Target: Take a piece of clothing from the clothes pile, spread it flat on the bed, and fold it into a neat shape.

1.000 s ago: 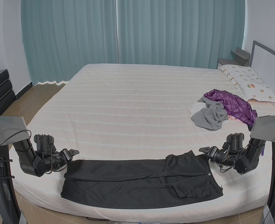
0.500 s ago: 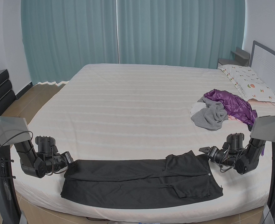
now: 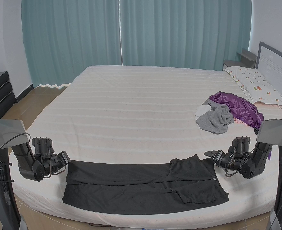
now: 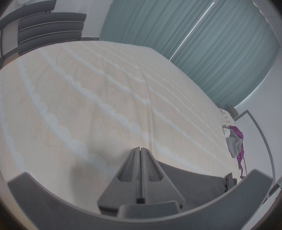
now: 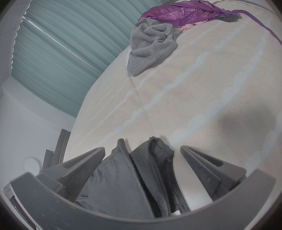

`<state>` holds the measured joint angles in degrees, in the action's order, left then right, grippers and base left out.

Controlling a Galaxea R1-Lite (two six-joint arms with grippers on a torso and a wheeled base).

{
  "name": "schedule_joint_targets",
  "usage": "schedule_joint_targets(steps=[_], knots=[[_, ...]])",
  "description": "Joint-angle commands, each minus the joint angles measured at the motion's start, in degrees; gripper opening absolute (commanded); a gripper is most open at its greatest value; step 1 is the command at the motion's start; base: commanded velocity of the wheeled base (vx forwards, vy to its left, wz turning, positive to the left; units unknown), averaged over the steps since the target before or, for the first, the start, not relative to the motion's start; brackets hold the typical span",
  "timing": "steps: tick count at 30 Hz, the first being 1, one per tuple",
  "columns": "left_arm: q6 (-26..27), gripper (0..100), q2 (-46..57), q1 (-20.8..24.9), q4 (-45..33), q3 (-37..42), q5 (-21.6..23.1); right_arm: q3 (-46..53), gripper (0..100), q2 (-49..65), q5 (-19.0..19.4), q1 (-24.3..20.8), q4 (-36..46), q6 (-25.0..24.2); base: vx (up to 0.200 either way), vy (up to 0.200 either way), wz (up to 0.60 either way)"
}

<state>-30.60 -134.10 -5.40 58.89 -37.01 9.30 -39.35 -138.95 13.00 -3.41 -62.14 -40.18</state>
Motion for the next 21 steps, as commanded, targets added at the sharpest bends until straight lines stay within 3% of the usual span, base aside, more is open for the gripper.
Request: schedule_joint_targets(steps=[1,11,17,21], knots=[[-0.1,0,-0.4,0.0,0.9,-0.1,0.0,0.0,100,0.0,0.0,0.0,0.0,-0.1,0.0,0.0,0.0],[-1.2,0,-1.3,-0.1,1.0,-1.7,0.0,-0.7,100,-0.4,-0.3,0.0,0.0,-0.1,0.0,0.0,0.0],[-1.3,0,-1.3,-0.1,1.0,-1.7,0.0,-3.9,100,-2.6,-3.8,-0.5,0.2,0.0,0.0,0.0,0.0],[-1.4,0,-1.3,-0.1,1.0,-1.7,0.0,-4.7,100,-3.1,-4.0,-0.8,0.7,0.2,0.0,0.0,0.0]])
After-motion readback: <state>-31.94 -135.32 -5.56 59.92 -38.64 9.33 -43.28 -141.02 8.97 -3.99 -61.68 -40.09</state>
